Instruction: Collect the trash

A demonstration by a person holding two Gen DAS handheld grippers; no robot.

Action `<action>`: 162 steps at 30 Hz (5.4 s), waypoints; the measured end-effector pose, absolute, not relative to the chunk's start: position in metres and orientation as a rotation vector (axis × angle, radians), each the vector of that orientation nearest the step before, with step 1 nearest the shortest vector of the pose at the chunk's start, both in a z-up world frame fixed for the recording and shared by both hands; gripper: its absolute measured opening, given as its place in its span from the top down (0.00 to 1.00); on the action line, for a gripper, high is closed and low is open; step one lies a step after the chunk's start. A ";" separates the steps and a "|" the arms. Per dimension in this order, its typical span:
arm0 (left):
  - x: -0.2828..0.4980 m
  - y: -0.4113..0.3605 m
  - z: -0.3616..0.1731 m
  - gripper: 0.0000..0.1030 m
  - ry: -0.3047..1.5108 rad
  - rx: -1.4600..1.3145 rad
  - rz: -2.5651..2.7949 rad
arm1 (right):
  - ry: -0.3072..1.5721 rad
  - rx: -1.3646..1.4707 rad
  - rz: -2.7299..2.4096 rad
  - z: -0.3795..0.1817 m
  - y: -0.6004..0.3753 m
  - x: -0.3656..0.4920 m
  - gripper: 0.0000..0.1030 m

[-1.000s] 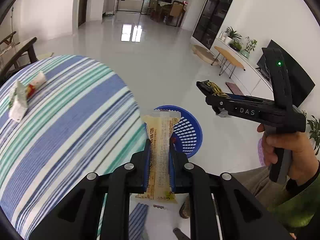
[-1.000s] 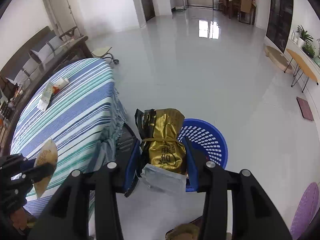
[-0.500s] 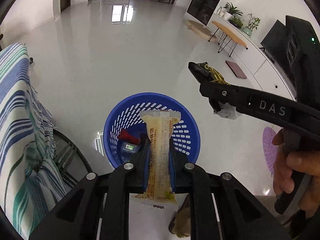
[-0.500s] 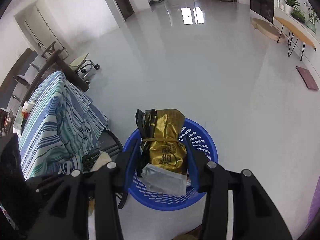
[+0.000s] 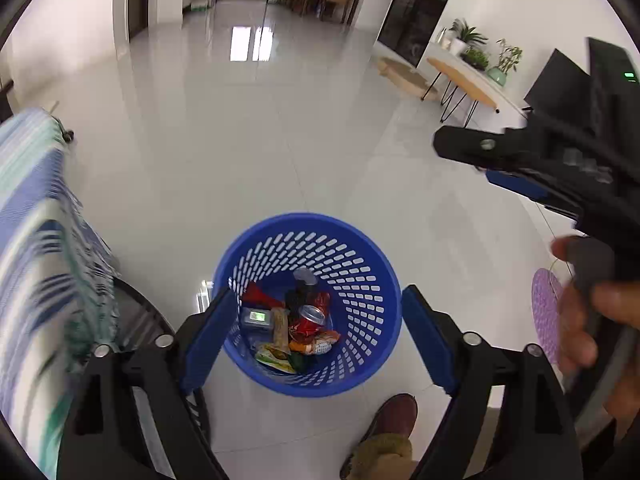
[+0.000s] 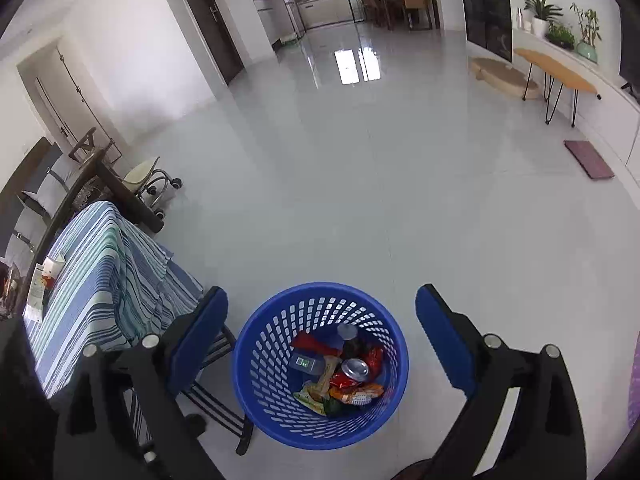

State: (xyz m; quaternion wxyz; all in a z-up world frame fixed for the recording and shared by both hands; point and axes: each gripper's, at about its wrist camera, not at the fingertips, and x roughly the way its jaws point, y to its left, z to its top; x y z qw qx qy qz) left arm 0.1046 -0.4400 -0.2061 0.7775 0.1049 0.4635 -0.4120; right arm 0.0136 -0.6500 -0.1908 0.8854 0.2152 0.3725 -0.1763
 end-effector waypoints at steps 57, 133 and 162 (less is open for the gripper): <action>0.322 -0.096 -0.147 0.13 1.020 0.016 -0.319 | 0.928 -0.071 0.168 -0.207 -0.251 0.114 0.05; 0.204 0.017 -0.178 0.04 0.970 0.142 -0.293 | 1.119 -0.012 0.299 -0.170 -0.257 0.105 0.91; 0.216 0.012 -0.158 0.13 1.003 0.149 -0.357 | 0.967 0.097 0.267 -0.175 -0.264 0.070 0.37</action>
